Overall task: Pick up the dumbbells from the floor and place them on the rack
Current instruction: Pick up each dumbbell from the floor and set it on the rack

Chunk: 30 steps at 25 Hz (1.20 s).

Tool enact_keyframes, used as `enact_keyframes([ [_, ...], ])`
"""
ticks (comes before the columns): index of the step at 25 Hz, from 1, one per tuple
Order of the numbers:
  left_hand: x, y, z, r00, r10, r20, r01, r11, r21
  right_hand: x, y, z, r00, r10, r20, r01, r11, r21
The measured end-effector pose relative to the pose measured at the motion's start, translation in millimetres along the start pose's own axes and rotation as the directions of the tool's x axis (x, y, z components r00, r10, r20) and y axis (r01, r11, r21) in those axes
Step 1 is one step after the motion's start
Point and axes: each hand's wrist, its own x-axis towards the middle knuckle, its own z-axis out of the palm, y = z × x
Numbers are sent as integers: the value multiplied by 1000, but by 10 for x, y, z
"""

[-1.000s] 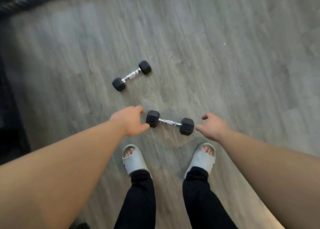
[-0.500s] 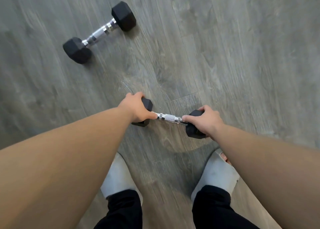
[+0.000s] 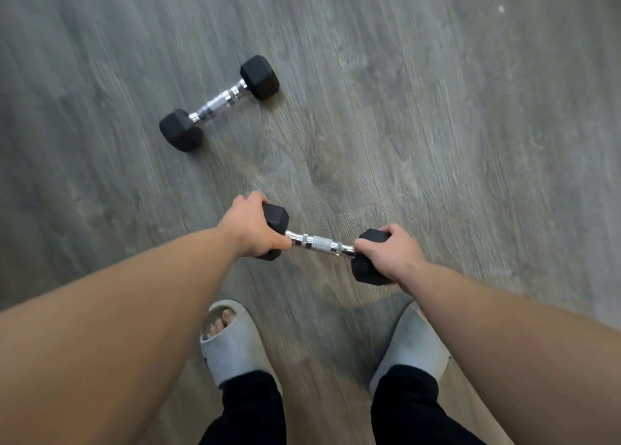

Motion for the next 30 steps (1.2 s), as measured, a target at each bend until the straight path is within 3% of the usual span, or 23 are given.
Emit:
enact_keyframes([
  [9,-1906,98,-2290,977,47,-208,-39,998,41,-2264,-1513,-587,989,-141,36,133,976,173],
  [19,-4842,-279,-4514,853,10,-522,-107,982,-156,-5449,-3086,-1210,884,-467,-20,467,879,98],
  [25,-6203,-929,-4771,790,-102,-604,-70,965,-254,-6787,-3113,-878,854,-520,11,516,850,104],
  [30,-6886,-1736,-4337,795,-259,-548,49,929,-367,-7225,-2676,-108,853,-476,214,481,876,28],
])
